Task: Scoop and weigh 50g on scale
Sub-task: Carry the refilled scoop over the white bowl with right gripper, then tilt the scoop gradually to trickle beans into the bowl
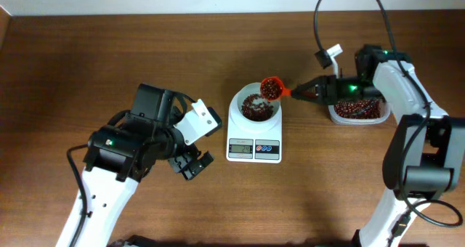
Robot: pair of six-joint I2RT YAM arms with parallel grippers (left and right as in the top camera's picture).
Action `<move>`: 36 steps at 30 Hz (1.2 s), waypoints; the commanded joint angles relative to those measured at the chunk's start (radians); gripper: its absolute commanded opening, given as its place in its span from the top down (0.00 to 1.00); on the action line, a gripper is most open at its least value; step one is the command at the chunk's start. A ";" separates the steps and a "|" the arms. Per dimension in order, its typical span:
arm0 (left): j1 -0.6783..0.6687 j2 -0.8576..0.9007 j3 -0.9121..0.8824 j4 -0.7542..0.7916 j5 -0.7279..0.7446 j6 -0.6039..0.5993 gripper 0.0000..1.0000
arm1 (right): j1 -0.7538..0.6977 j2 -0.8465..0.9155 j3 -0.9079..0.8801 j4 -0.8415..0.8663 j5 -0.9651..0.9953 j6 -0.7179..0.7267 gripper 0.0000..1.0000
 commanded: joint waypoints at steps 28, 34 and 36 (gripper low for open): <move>0.006 -0.004 0.015 0.002 0.004 0.016 0.01 | 0.080 0.012 -0.005 0.165 0.153 -0.204 0.96; 0.006 -0.004 0.015 0.002 0.004 0.016 0.01 | 0.078 0.012 -0.005 0.165 0.153 -0.194 0.96; 0.006 -0.004 0.015 0.002 0.004 0.016 0.01 | 0.078 0.012 -0.005 0.165 0.153 -0.195 0.96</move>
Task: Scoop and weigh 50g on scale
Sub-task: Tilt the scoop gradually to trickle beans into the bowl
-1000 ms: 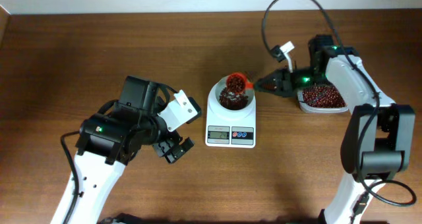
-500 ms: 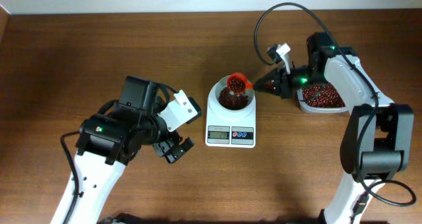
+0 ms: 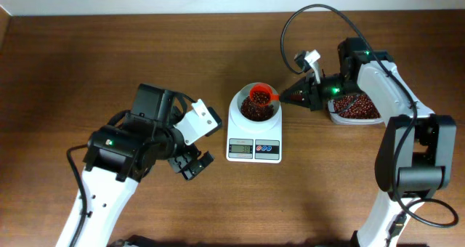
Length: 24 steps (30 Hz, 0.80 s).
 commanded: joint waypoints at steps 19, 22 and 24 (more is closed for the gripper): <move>0.006 -0.004 0.015 0.002 0.004 0.016 0.01 | -0.003 0.012 -0.001 0.089 0.112 0.176 0.96; 0.006 -0.004 0.015 0.002 0.004 0.016 0.01 | -0.002 0.012 -0.001 0.089 0.101 0.176 0.96; 0.006 -0.004 0.015 0.002 0.004 0.016 0.01 | -0.003 0.012 -0.001 0.084 0.096 0.176 0.96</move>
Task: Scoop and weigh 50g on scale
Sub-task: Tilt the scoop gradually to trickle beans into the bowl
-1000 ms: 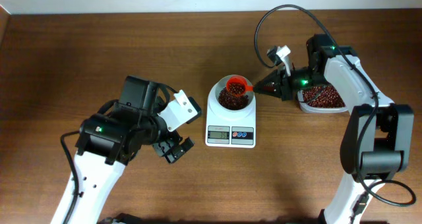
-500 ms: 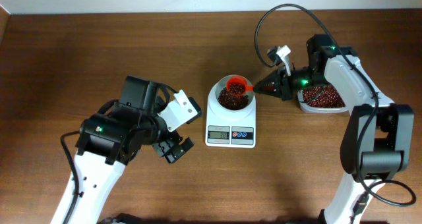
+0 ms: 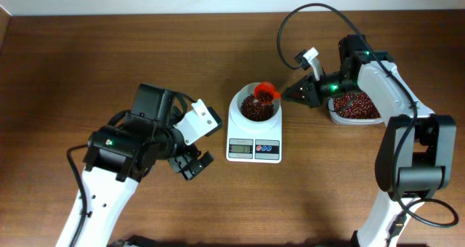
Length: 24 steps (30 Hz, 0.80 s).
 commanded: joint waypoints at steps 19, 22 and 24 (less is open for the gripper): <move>0.006 -0.004 0.015 0.002 0.004 0.015 0.01 | -0.014 0.012 0.001 -0.109 -0.200 0.082 0.96; 0.006 -0.004 0.015 0.002 0.004 0.015 0.01 | -0.018 0.012 0.001 -0.100 -0.195 0.092 0.96; 0.006 -0.004 0.015 0.002 0.004 0.015 0.01 | -0.018 0.012 0.001 -0.061 -0.158 0.091 0.96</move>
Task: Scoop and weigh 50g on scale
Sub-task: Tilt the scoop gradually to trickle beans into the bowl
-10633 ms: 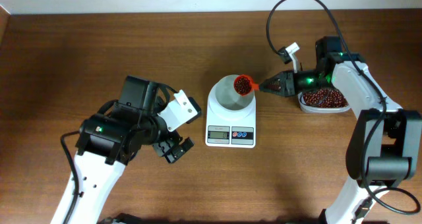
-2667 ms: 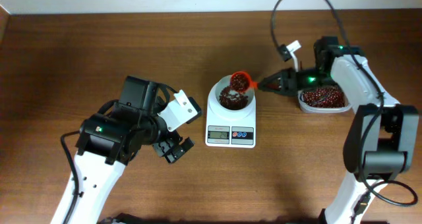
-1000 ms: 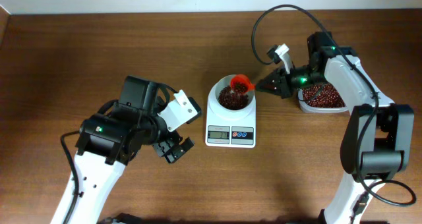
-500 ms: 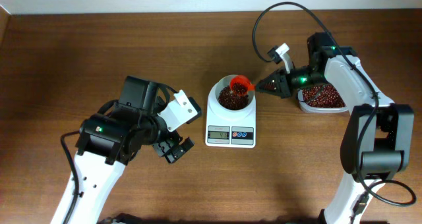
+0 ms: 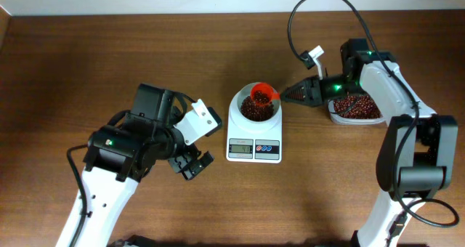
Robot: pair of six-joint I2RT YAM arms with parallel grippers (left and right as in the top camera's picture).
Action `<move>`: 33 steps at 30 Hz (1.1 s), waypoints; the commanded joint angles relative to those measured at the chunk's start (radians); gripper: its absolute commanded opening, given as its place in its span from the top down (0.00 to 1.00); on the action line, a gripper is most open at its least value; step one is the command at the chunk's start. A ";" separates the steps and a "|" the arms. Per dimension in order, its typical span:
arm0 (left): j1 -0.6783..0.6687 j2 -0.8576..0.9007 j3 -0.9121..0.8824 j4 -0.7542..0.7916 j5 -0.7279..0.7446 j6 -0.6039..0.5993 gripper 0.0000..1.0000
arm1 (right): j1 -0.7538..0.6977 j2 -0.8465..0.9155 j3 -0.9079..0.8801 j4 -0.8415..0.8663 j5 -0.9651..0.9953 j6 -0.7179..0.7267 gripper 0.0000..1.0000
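A white scale [image 5: 254, 149] stands at the table's middle, with a white bowl [image 5: 254, 109] of dark red beans on its platform. Over the bowl's right rim hangs a small red scoop [image 5: 263, 95] with beans in it; my right gripper [image 5: 290, 95] is shut on its handle, reaching in from the right. A clear tub of the same red beans [image 5: 356, 107] sits under the right arm's wrist. My left gripper [image 5: 190, 163] hangs above the table left of the scale, its fingers apart with nothing between them.
The scale's display and buttons [image 5: 254, 150] face the front edge. A black cable [image 5: 320, 14] loops above the right arm. The left arm's bulk [image 5: 138, 142] takes up the table's left middle.
The red scoop now lies more level with its beans showing, a little further right over the bowl's rim. The right wrist has drawn back slightly. The left arm has not moved.
The scoop was first held above the bowl's right rim. Then it sat level over the bowl, full of beans. Then it was tipped toward the bowl. Now it is level again at the right rim. The left arm stayed still throughout.
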 commanded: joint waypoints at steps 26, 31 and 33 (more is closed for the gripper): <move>0.006 -0.004 0.015 0.002 0.004 0.016 0.01 | -0.011 -0.027 0.002 0.124 0.027 -0.077 0.96; 0.006 -0.004 0.015 0.002 0.003 0.016 0.01 | 0.005 -0.041 0.002 0.140 0.229 -0.009 0.96; 0.006 -0.004 0.015 0.002 0.004 0.016 0.01 | 0.002 -0.043 0.004 0.135 0.130 -0.021 0.96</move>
